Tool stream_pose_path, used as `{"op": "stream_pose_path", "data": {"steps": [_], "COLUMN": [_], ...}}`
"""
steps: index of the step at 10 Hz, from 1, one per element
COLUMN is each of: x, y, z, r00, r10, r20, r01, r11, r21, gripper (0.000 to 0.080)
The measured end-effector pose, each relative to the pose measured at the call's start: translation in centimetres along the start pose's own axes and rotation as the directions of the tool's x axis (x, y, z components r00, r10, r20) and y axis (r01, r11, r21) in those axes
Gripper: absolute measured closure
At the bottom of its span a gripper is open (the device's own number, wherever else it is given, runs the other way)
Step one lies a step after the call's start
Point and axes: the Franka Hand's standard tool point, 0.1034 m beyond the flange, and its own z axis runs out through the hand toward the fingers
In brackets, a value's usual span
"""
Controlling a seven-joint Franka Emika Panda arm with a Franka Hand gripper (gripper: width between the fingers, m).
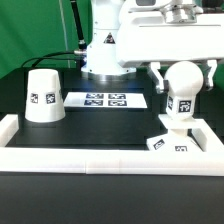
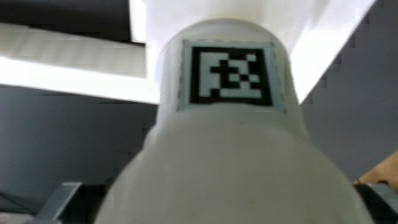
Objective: Assemble lamp
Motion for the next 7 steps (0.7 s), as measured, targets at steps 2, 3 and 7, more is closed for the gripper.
{"op": "stream_pose_path", "data": {"steps": [2,3,7], "x": [0.1,0.09,0.08], "y": [-0.15,-0.15,-0.07], "z": [0.04,0.04,0.02], "r00": [1.0,1.0,1.0], "r10": [-0.001,-0.001,-0.001], "r20": [0.007,0.008,0.01], "r01": [0.001,0.001,0.001], "r11": [1.0,1.0,1.0], "r21": [0.004,0.004,0.003], "gripper": [0.0223,0.0223,0.0104]}}
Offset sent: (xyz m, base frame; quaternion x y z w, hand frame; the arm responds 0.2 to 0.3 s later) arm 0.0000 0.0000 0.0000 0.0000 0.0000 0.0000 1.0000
